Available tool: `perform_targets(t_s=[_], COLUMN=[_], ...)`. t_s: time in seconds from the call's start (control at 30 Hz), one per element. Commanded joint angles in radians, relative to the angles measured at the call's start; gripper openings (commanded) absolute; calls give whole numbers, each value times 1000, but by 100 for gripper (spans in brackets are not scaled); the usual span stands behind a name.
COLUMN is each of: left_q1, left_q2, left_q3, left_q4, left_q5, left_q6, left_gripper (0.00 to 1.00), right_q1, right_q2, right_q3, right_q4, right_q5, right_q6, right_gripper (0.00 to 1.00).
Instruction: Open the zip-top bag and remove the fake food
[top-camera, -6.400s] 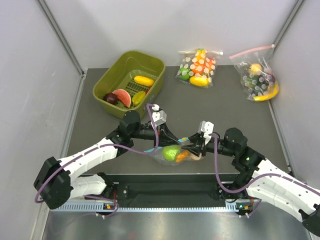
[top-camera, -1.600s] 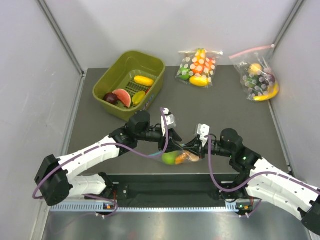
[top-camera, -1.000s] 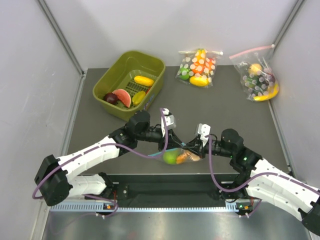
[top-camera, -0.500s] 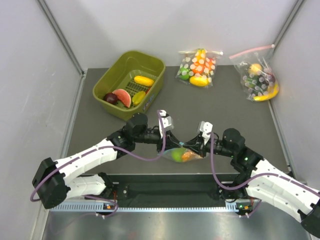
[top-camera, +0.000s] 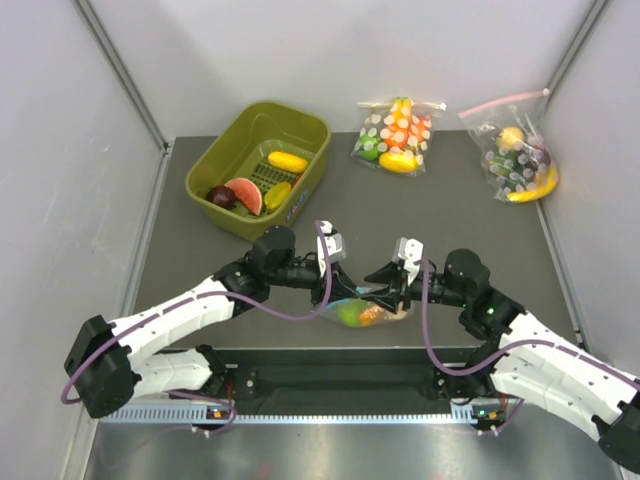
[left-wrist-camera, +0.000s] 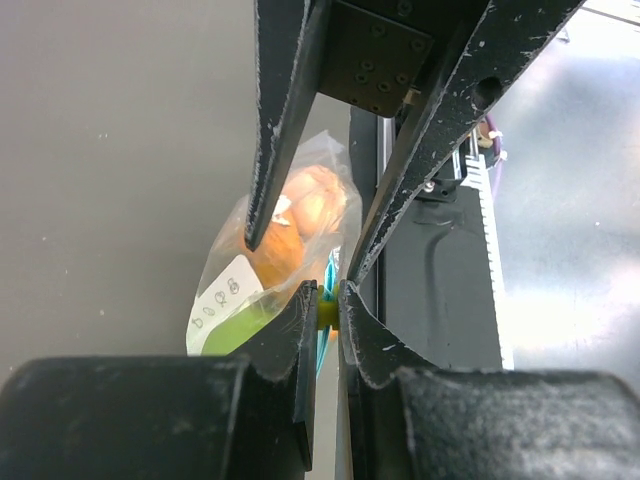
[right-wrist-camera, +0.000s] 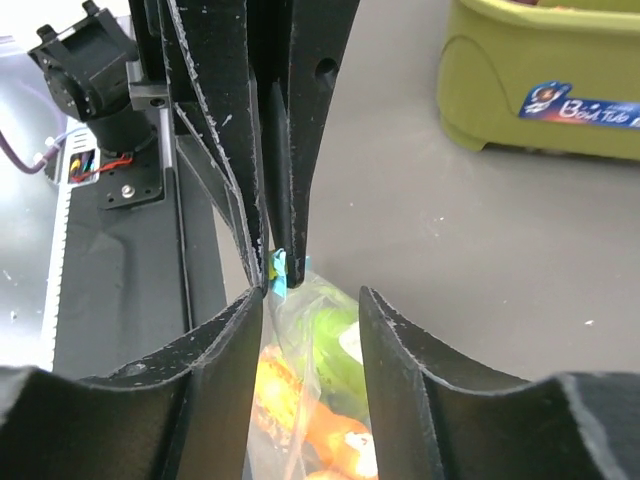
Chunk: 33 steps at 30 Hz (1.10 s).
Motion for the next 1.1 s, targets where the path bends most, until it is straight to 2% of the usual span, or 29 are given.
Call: perform_targets(t_s=[0.0, 0.03, 0.37, 0.57, 0.83, 1.07], left_q1=[0, 0, 0, 0, 0, 0], left_q2=[-4, -1, 5, -14, -24, -16], left_q3=[3, 3, 6, 1, -25, -39], left_q4=[36, 38, 49, 38, 33, 36], left_q5=[34, 35, 43, 25, 17, 3], left_q6=[2, 0, -2, -5, -14, -12], left_gripper=[0, 0, 0, 9, 10, 10], right_q1=[4, 6, 15, 13, 13, 13], right_q2=[34, 37, 40, 7, -76, -110], right_q3=[40, 42, 30, 5, -9, -6], right_q4=[66, 69, 89, 94, 71, 75], right_q5=[-43, -51, -74, 20, 190, 239], right_q6=[-17, -17, -20, -26, -38, -30], right_gripper=[42, 40, 0, 0, 0, 0])
